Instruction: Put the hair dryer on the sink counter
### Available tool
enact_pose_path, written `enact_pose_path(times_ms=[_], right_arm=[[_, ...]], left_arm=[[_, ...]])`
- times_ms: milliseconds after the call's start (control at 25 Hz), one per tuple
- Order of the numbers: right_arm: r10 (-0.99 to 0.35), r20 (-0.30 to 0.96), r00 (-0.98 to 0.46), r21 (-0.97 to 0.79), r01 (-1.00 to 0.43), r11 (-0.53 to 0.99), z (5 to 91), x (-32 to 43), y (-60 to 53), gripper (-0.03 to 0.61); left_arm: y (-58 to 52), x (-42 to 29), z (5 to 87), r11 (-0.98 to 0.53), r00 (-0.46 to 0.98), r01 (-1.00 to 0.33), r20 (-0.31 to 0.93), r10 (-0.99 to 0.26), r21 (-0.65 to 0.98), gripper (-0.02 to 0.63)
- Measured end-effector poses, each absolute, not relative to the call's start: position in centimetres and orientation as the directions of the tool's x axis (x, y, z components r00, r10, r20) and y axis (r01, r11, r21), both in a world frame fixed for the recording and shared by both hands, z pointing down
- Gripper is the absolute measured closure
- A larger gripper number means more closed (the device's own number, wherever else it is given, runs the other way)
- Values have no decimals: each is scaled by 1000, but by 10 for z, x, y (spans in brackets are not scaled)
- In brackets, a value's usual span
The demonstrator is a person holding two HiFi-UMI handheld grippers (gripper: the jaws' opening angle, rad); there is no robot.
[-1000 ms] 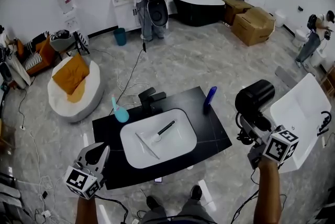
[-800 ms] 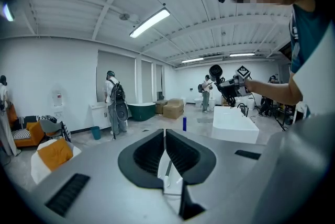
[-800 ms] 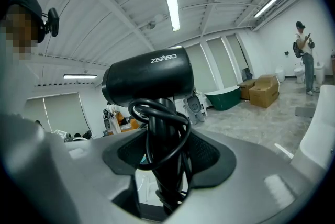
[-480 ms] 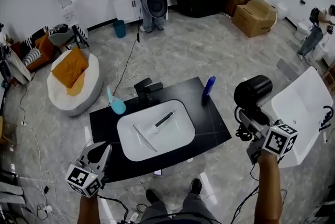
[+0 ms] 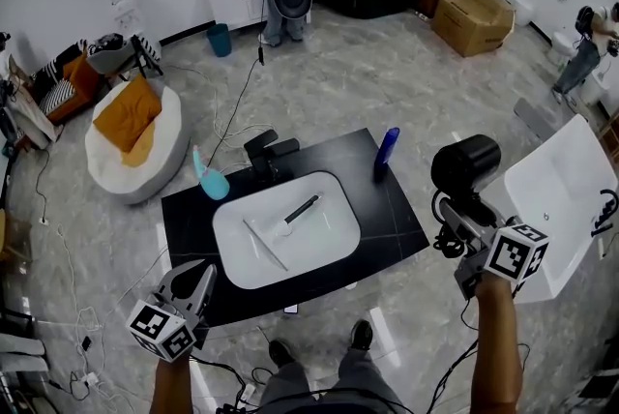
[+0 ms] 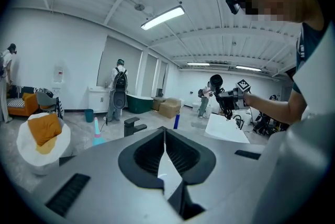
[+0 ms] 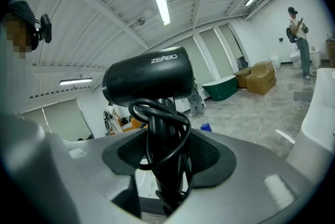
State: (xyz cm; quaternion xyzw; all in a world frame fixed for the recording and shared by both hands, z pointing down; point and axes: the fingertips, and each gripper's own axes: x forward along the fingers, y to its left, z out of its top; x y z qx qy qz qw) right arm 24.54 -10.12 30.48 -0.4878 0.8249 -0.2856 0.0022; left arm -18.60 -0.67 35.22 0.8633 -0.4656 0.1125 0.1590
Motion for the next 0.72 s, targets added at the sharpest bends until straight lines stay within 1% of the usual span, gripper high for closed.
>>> enact_pose_path(times_ms=[320, 720], right_arm=[[-784, 294, -547, -507, -784, 357, 332, 239, -111, 322], [-752, 329, -571, -568, -756, 326, 374, 211, -123, 322]], left_arm=[[-5, -181, 374, -488, 538, -843, 368, -758, 226, 600], [-14, -191, 405, -450, 528, -849, 395, -752, 277, 601]])
